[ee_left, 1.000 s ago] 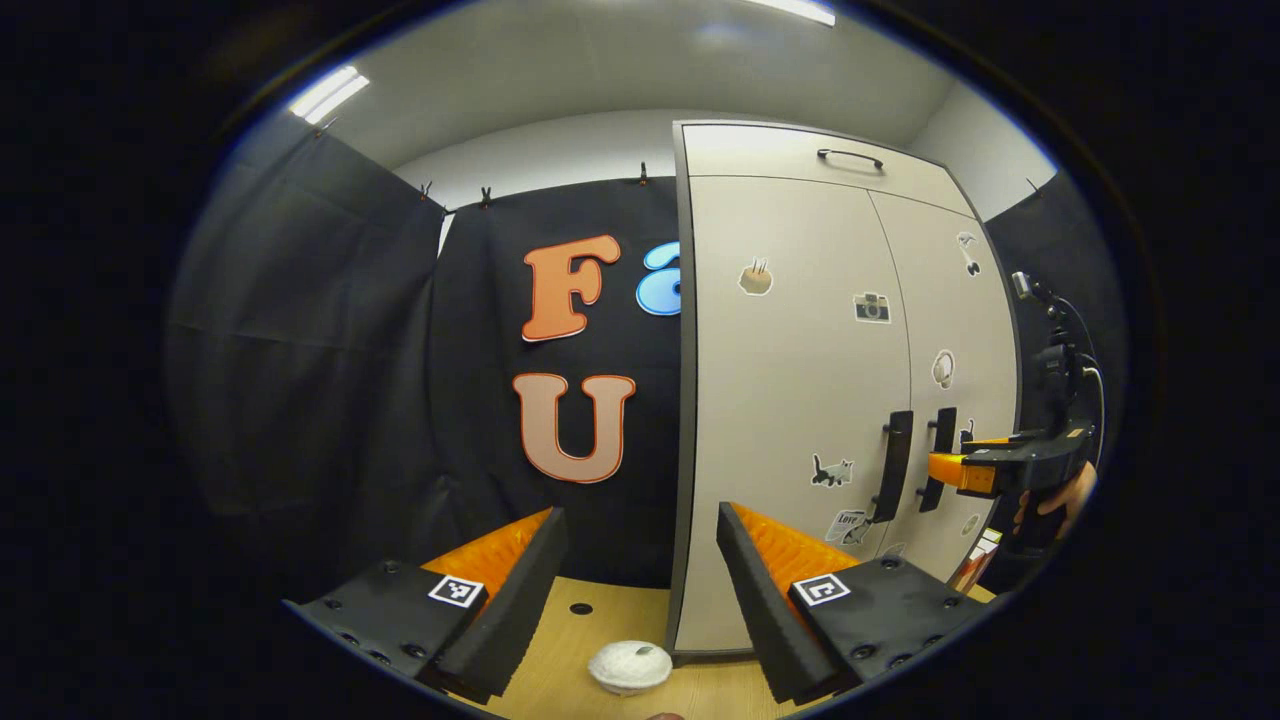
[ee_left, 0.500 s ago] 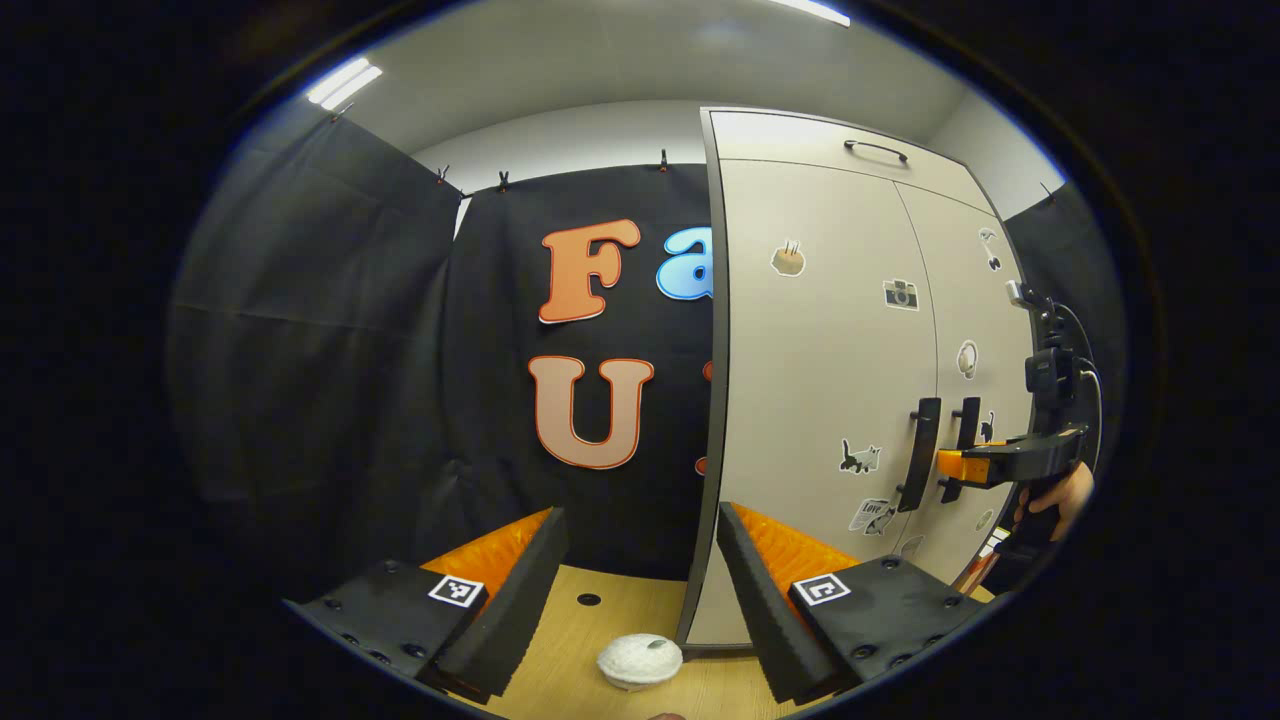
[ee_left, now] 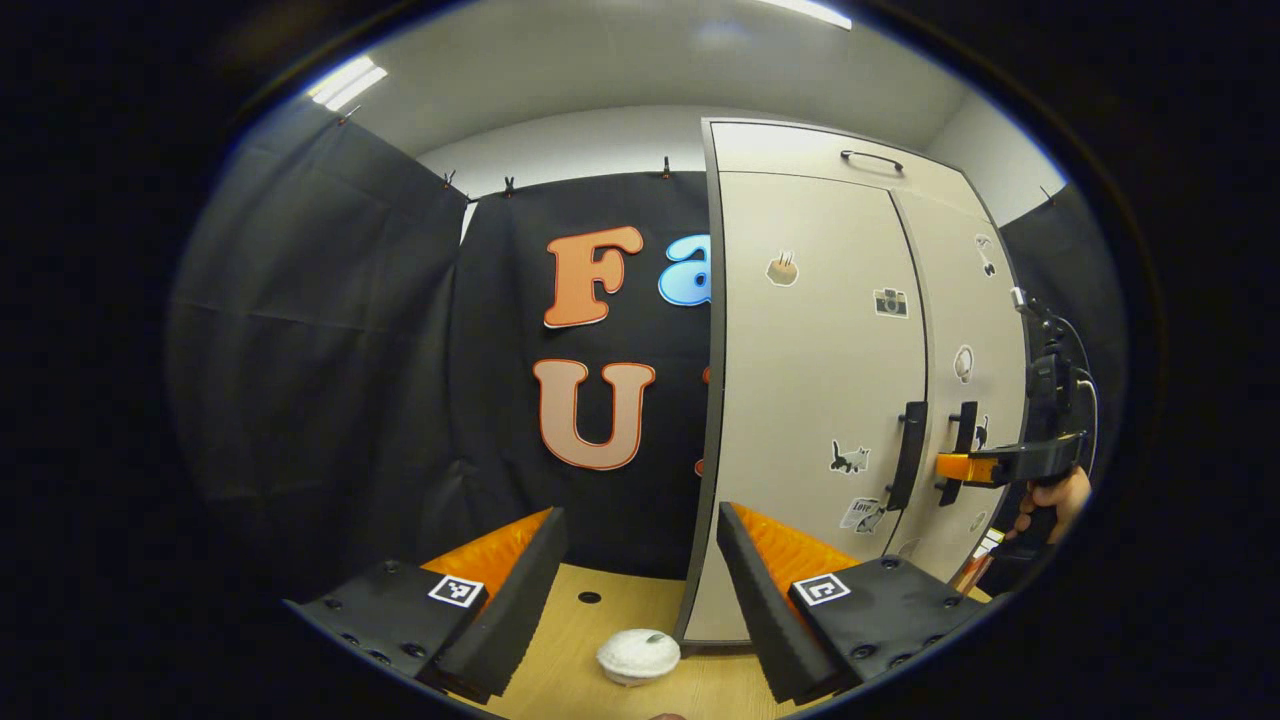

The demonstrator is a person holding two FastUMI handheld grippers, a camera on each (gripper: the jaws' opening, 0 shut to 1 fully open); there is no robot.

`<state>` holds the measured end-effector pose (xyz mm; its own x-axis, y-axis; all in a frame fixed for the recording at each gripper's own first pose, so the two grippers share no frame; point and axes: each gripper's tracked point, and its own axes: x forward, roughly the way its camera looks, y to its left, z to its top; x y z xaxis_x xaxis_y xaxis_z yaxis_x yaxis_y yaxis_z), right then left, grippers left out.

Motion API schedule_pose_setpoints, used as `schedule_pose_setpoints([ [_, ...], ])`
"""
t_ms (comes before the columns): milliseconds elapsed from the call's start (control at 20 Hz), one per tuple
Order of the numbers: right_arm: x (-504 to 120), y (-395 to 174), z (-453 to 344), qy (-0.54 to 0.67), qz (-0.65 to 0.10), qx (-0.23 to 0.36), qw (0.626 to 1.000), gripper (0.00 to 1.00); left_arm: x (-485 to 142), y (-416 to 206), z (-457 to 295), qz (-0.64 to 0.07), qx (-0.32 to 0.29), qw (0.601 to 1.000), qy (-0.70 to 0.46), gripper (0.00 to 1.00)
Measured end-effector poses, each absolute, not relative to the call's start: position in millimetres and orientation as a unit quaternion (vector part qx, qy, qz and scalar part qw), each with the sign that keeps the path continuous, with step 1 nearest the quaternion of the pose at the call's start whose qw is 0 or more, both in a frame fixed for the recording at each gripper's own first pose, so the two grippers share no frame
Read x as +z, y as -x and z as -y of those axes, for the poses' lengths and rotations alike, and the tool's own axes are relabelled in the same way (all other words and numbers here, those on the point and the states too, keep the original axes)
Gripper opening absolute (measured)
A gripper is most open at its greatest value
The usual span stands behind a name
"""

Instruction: Open the right door of the double-door shoe cabinet with the right hand, and open the left door with the left hand.

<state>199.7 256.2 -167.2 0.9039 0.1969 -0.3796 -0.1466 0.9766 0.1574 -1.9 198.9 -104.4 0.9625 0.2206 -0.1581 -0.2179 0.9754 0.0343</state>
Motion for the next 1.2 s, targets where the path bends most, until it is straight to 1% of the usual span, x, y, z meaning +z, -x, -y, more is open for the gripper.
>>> schedule_pose_setpoints([
  [200, -162, -175, -246, -0.064, -0.201, 0.107, 0.972, 0.22, -101, 2, -184, -0.079, 0.11, 0.991, -0.001, 0.96],
  [350, -157, -162, -240, -0.068, -0.207, 0.12, 0.969, 0.2, -97, 0, -161, -0.077, 0.098, 0.992, 0.001, 0.96],
  [550, -154, -151, -233, -0.07, -0.208, 0.134, 0.966, 0.2, -88, 1, -127, -0.07, 0.077, 0.995, -0.003, 0.96],
  [950, -146, -131, -216, -0.08, -0.208, 0.15, 0.963, 0.2, -79, 2, -80, -0.064, 0.052, 0.996, -0.016, 0.96],
  [1050, -144, -127, -209, -0.081, -0.208, 0.151, 0.963, 0.2, -79, 2, -71, -0.065, 0.046, 0.997, -0.014, 0.97],
  [1200, -141, -119, -200, -0.087, -0.202, 0.148, 0.964, 0.2, -79, -1, -61, -0.067, 0.039, 0.997, -0.022, 0.96],
])
